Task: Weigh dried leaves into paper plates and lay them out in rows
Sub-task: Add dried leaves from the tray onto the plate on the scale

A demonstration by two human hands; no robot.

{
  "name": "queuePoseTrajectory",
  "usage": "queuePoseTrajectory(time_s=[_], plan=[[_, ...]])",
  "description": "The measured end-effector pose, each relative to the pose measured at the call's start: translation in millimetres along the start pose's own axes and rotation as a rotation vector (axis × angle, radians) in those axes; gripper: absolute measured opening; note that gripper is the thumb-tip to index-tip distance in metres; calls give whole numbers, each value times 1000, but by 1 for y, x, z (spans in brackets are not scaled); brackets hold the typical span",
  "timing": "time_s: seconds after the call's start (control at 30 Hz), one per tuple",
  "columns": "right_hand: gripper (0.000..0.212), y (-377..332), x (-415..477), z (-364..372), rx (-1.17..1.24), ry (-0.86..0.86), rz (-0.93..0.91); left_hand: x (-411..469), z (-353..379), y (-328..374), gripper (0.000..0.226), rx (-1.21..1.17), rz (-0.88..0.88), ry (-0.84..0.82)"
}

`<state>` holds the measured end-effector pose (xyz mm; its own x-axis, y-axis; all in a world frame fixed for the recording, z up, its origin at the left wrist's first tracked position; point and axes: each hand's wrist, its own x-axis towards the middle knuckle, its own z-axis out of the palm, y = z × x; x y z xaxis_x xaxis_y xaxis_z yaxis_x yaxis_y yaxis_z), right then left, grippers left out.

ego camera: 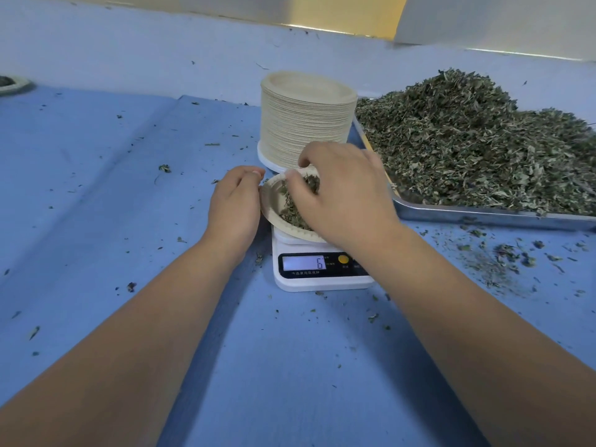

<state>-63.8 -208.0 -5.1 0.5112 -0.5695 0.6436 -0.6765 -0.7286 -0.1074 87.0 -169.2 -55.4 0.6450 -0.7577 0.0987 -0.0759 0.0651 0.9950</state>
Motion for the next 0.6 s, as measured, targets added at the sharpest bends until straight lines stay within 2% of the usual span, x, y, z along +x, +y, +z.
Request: queuePoseTrajectory(time_s=[0.17, 0.33, 0.43, 0.6], plan=[[30, 29, -8, -6, 84, 10, 42, -1, 1, -1, 32, -27, 24, 2], [34, 40, -17, -2, 168, -24, -27, -2, 1, -1, 38, -20, 61, -48], [36, 51, -15, -5, 219, -29, 37, -2, -1, -1, 34, -5, 87, -90], [34, 69, -17, -6, 244, -83, 151, -4, 0, -2, 53, 83, 166, -171]])
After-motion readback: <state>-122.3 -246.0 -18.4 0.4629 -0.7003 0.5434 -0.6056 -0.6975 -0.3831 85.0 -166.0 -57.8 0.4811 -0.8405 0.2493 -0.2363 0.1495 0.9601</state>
